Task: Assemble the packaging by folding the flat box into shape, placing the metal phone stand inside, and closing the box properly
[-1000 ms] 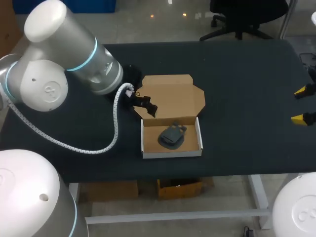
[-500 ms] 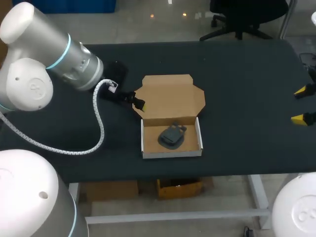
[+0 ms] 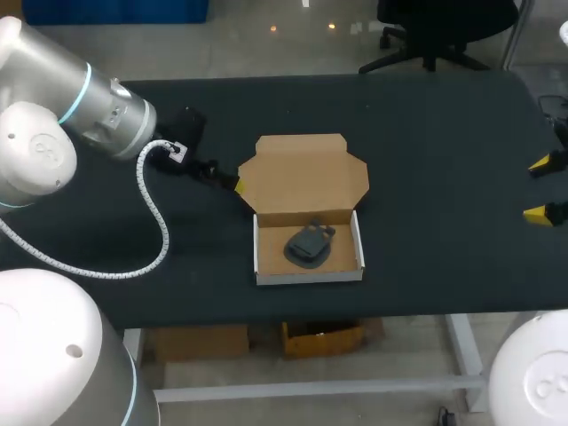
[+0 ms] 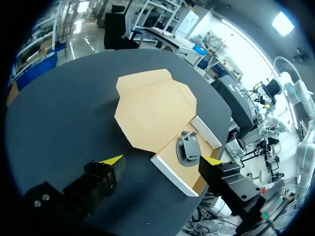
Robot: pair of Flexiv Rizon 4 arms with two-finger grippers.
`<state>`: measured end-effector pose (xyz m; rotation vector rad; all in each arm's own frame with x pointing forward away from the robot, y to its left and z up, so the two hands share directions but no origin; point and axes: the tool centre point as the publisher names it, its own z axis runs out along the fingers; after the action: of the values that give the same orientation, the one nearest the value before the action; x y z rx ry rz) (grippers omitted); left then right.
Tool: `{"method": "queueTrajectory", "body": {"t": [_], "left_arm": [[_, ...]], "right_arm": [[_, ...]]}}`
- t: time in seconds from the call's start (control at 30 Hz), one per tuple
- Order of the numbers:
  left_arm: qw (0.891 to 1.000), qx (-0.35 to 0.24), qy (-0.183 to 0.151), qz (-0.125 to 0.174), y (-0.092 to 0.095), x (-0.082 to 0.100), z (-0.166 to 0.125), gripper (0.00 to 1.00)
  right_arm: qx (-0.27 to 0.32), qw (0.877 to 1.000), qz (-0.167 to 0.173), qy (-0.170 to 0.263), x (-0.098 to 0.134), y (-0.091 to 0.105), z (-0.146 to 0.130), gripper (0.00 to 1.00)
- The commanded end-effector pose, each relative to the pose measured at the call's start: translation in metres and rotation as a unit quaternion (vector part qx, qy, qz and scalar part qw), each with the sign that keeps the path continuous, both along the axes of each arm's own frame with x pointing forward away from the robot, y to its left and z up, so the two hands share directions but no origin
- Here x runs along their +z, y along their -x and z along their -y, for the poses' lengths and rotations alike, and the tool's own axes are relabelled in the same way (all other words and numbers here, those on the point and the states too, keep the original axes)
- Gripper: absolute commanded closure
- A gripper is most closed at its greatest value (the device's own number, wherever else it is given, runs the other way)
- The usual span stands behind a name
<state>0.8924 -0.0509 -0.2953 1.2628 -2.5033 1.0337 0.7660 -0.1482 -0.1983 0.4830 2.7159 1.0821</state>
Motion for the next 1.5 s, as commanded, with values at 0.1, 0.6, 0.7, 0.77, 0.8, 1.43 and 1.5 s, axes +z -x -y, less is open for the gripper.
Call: {"method": "queueTrajectory", "body": {"t": [0.1, 0.6, 0.7, 0.77, 0.8, 1.43, 1.5], "left_arm": [[1.0, -0.012, 0.014, -0.01, -0.007, -0.004, -0.001, 0.0], [1.0, -0.015, 0.024, -0.007, -0.009, -0.001, -0.005, 0.0], [0.999, -0.019, 0.036, -0.004, -0.01, 0.002, -0.008, 0.0], [0.999, -0.026, 0.045, 0.001, -0.011, 0.002, -0.008, 0.0], [0.999, -0.025, 0.048, 0.0, -0.012, 0.003, -0.009, 0.0], [0.994, -0.034, 0.096, -0.036, -0.039, -0.015, -0.01, 0.0], [0.994, -0.036, 0.098, -0.036, -0.041, -0.017, -0.01, 0.0]], "right_arm": [[0.0, 1.0, 0.001, -0.001, 0.0, 0.001, 0.0, 0.0], [0.0, 1.0, 0.001, -0.001, 0.0, 0.001, 0.0, 0.0], [0.0, 1.0, 0.001, -0.001, 0.0, 0.001, 0.0, 0.0], [0.0, 1.0, 0.001, -0.001, 0.0, 0.001, 0.0, 0.0], [0.0, 1.0, 0.001, -0.001, 0.0, 0.001, 0.0, 0.0], [0.0, 1.0, 0.001, -0.001, 0.0, 0.001, 0.0, 0.0], [0.001, 1.0, 0.001, -0.001, 0.0, 0.0, 0.0, 0.0]]}}
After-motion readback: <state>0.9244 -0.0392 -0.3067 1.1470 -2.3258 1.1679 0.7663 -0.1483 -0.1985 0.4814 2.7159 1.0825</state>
